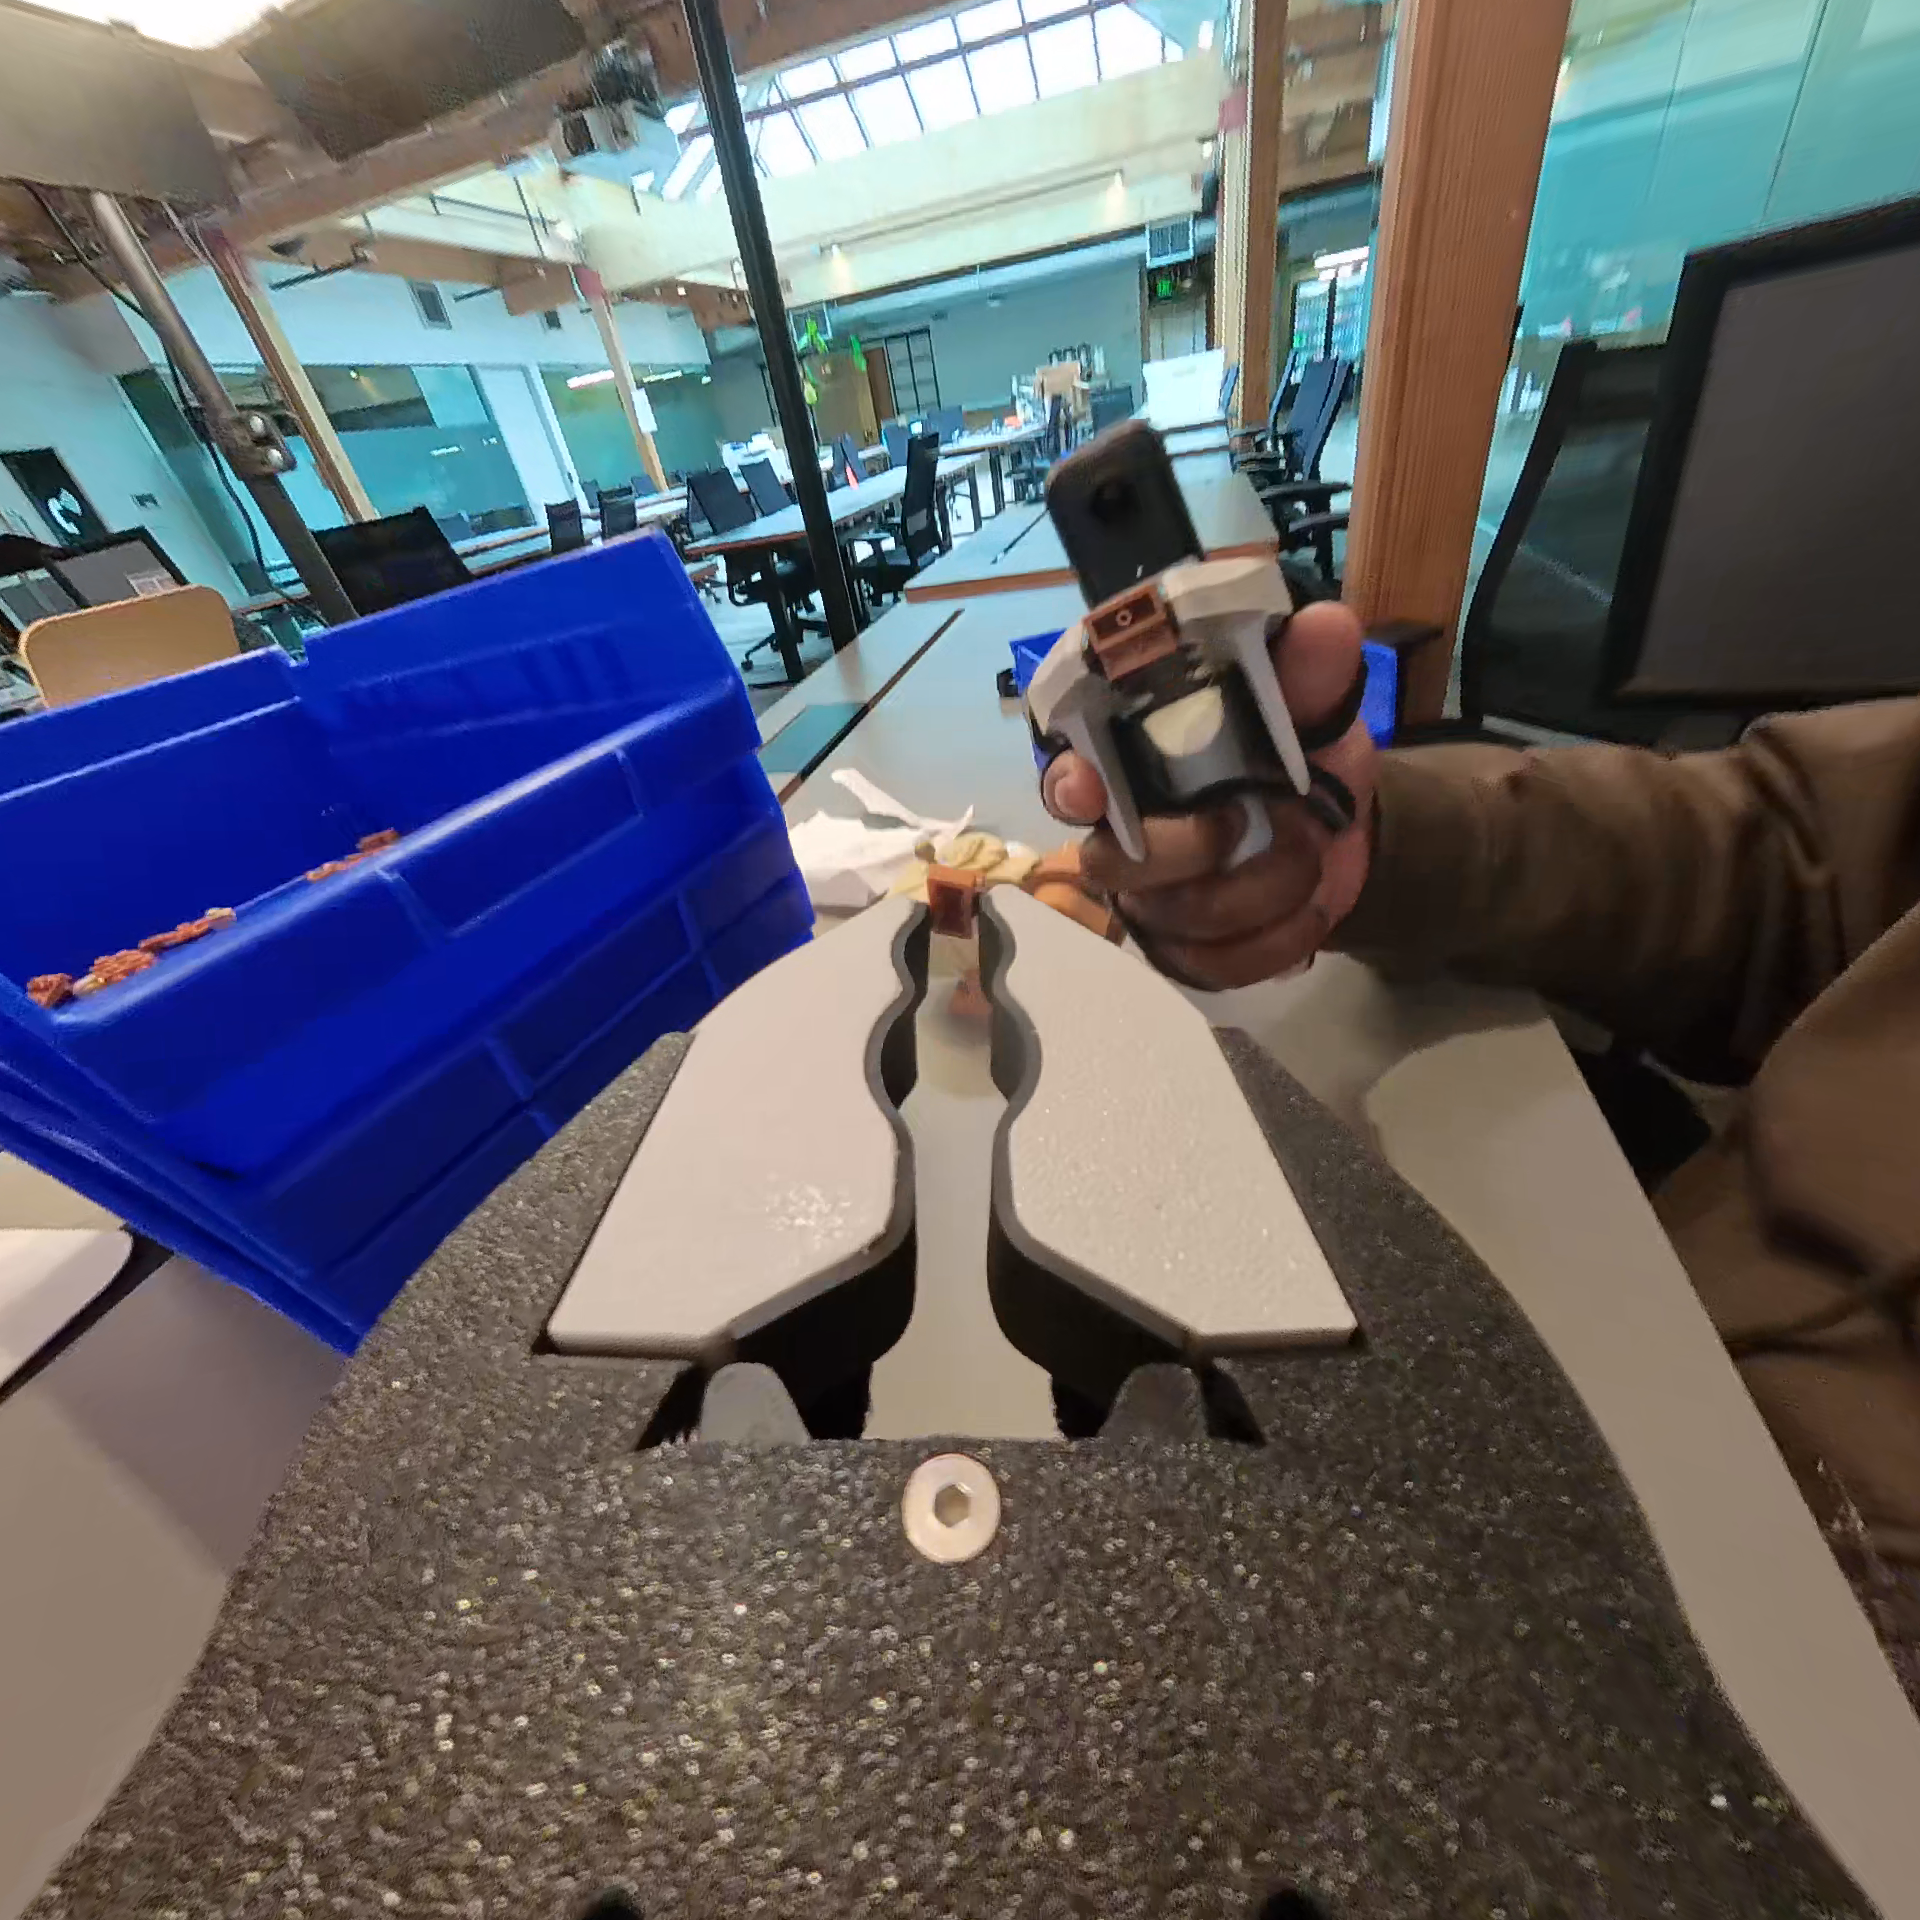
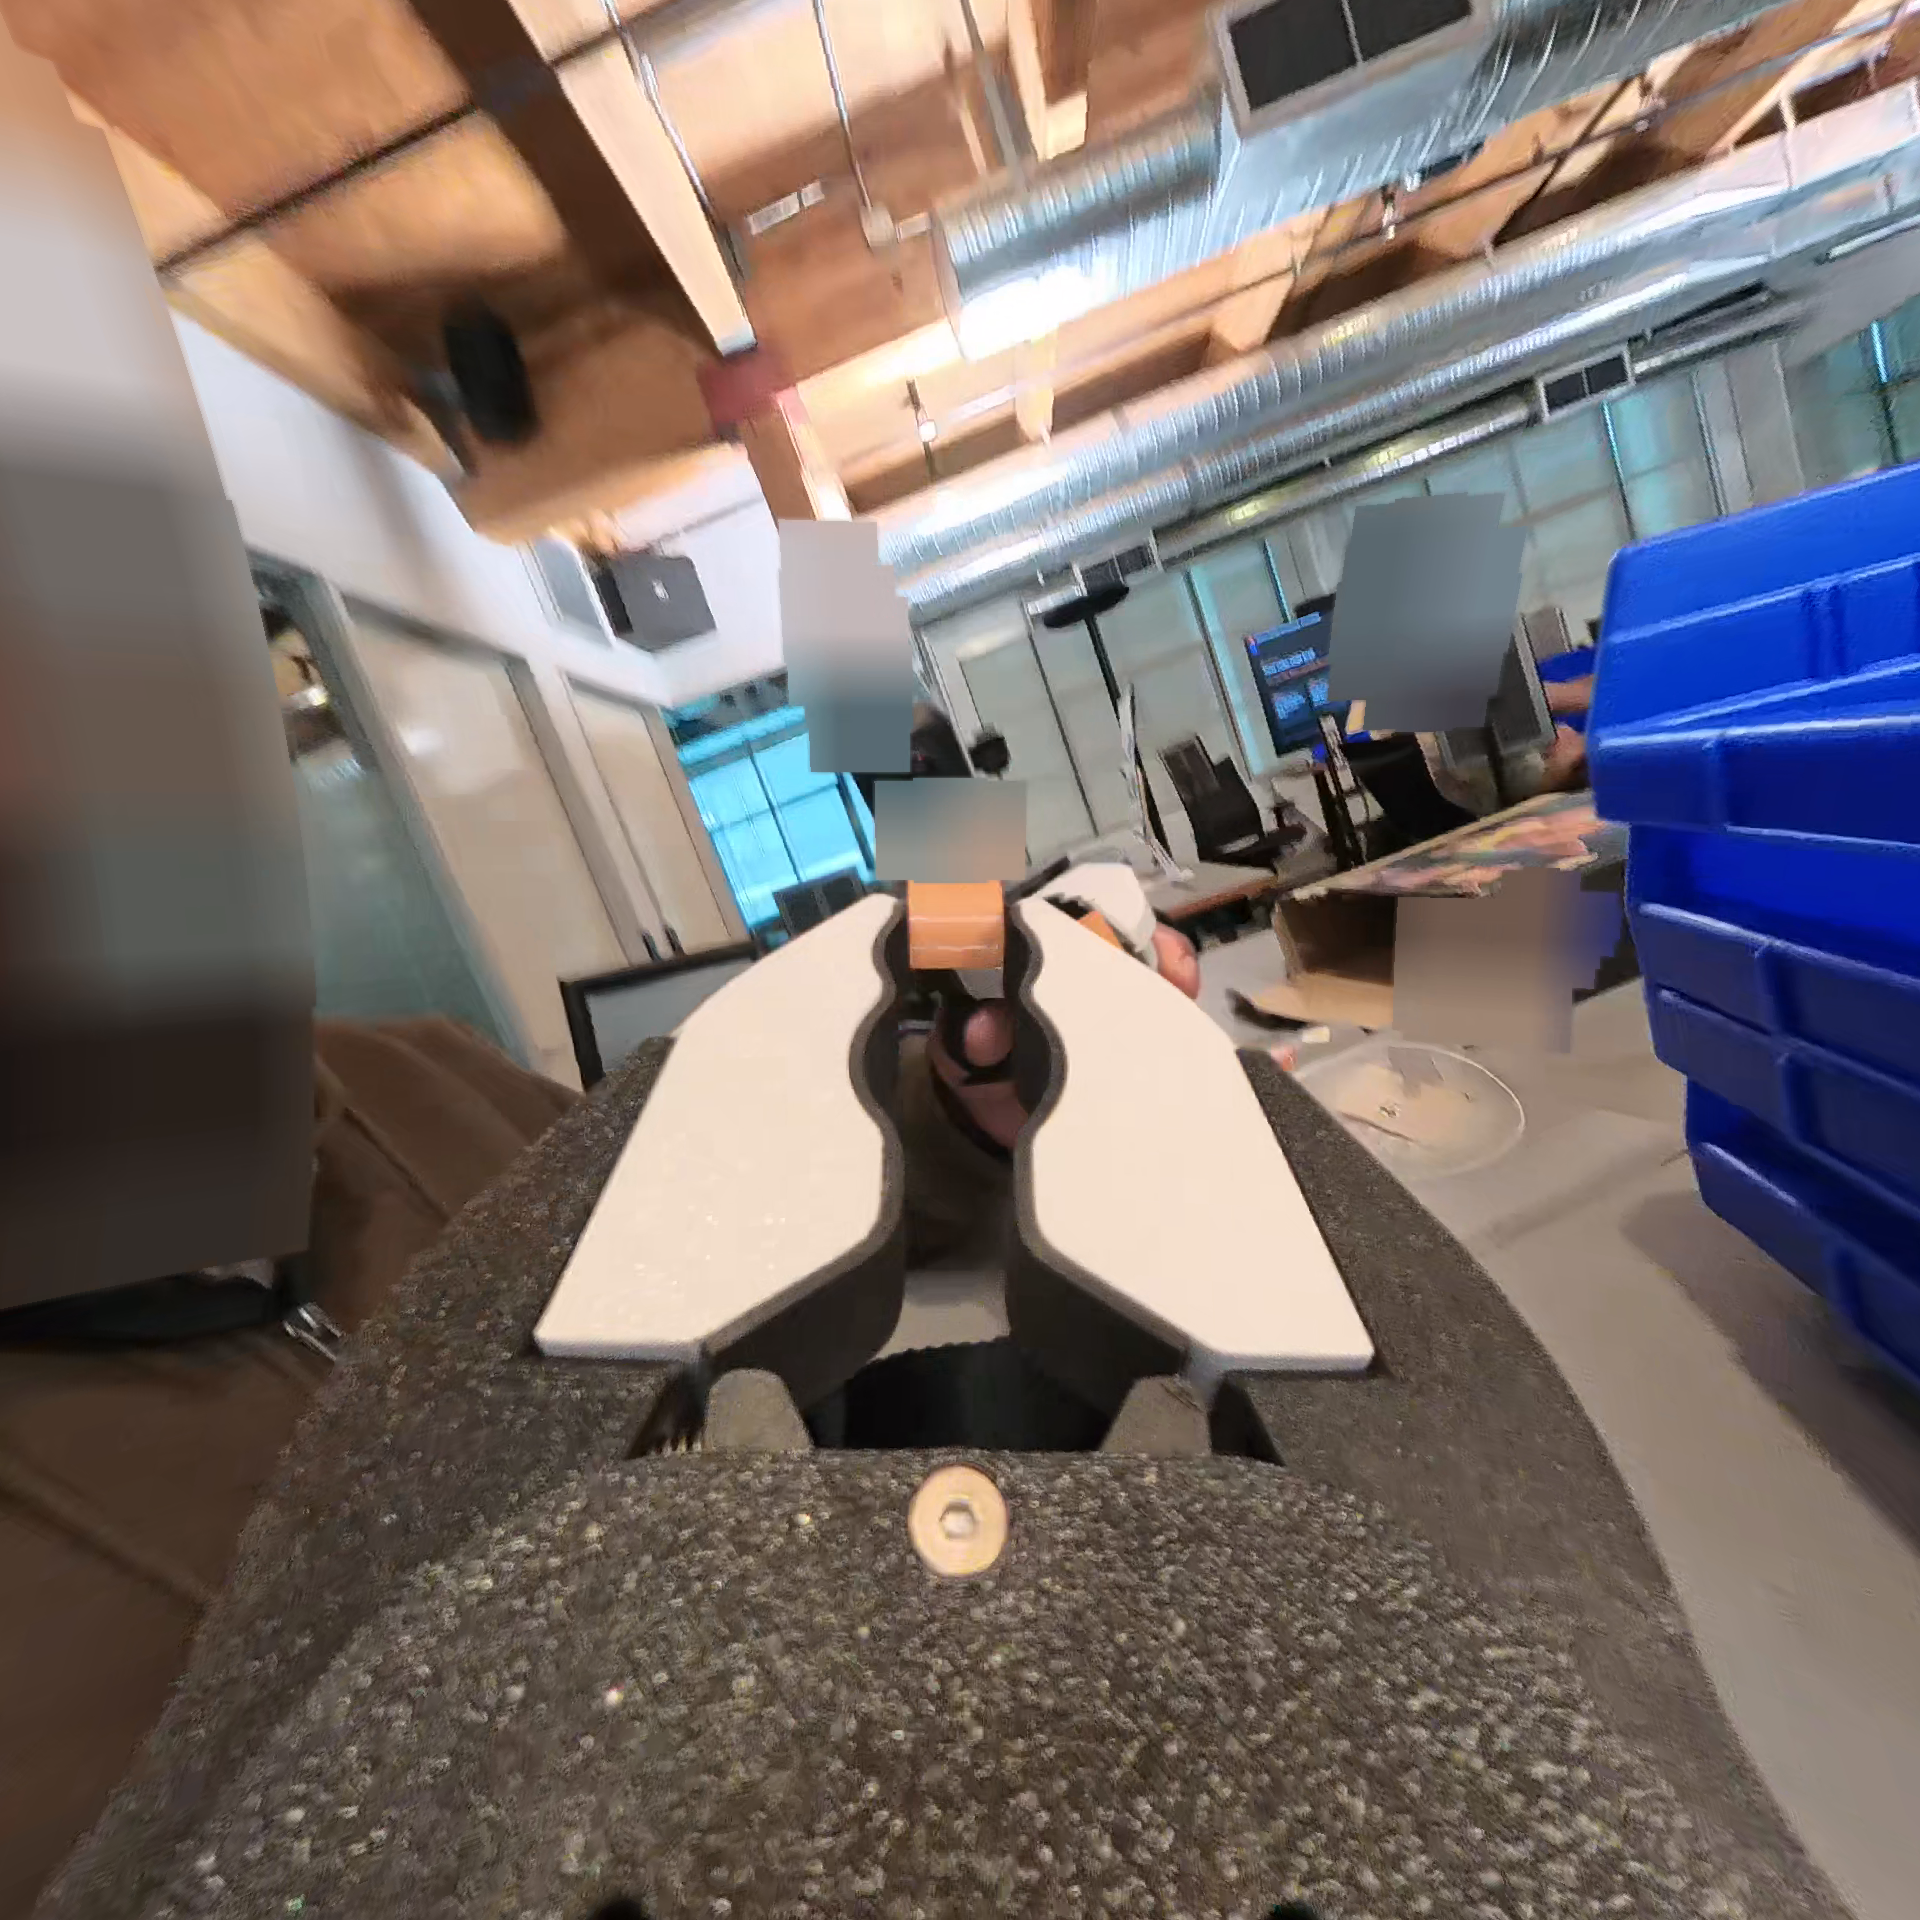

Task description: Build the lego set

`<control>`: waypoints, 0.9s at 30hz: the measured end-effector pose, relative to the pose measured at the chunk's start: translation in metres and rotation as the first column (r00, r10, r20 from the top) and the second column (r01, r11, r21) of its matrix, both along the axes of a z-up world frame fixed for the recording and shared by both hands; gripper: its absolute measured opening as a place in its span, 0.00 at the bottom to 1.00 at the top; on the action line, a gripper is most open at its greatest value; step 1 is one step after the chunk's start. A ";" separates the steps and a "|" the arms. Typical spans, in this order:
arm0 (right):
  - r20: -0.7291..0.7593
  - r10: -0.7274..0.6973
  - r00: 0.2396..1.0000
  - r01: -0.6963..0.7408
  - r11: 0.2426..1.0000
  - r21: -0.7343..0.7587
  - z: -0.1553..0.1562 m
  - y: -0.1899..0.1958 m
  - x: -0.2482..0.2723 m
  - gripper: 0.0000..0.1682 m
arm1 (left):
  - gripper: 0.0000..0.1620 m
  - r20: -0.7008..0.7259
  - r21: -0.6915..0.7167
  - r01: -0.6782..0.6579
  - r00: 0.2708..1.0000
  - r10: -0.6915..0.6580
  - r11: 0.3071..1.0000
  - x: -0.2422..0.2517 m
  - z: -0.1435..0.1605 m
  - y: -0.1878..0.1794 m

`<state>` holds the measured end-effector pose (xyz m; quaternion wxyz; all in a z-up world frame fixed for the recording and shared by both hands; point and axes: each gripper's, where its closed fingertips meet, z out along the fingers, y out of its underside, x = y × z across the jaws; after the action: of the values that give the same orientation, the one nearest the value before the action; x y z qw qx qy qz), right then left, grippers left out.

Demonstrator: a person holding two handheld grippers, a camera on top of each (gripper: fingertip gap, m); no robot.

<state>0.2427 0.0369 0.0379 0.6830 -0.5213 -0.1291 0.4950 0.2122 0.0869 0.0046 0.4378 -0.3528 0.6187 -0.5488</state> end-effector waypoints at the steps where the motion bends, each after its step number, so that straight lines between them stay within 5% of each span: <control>1: -0.035 -0.002 0.999 0.003 1.000 0.009 0.004 -0.001 0.005 0.10 | 0.05 0.005 -0.015 0.002 1.000 -0.001 1.000 0.001 0.005 0.000; 9: -0.111 -0.005 0.994 0.013 0.998 0.067 0.017 -0.008 0.015 0.10 | 0.05 0.027 -0.052 -0.136 0.990 0.138 0.989 0.022 0.029 0.018; 15: -0.086 -0.025 0.996 0.031 0.997 0.068 0.015 -0.007 0.014 0.10 | 0.05 0.124 0.212 -0.405 0.914 0.387 0.889 0.068 0.080 0.068; 19: -0.041 -0.060 0.997 0.063 0.996 0.071 0.013 -0.005 0.012 0.10 | 0.11 -0.062 0.245 -0.520 0.834 0.549 0.818 0.110 0.065 0.130; 21: -0.025 -0.074 0.997 0.076 0.994 0.078 0.014 -0.006 0.011 0.10 | 0.13 -0.152 0.190 -0.503 0.833 0.532 0.843 0.118 0.055 0.140; 27: -0.032 -0.080 0.996 0.083 0.992 0.097 0.019 -0.007 0.011 0.10 | 0.25 -0.038 0.174 -0.491 0.863 0.505 0.853 0.101 0.061 0.121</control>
<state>0.2534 0.0296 0.0572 0.7291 -0.4852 -0.1223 0.4669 0.3132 0.2080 0.0658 0.5658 -0.4872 0.5653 -0.3507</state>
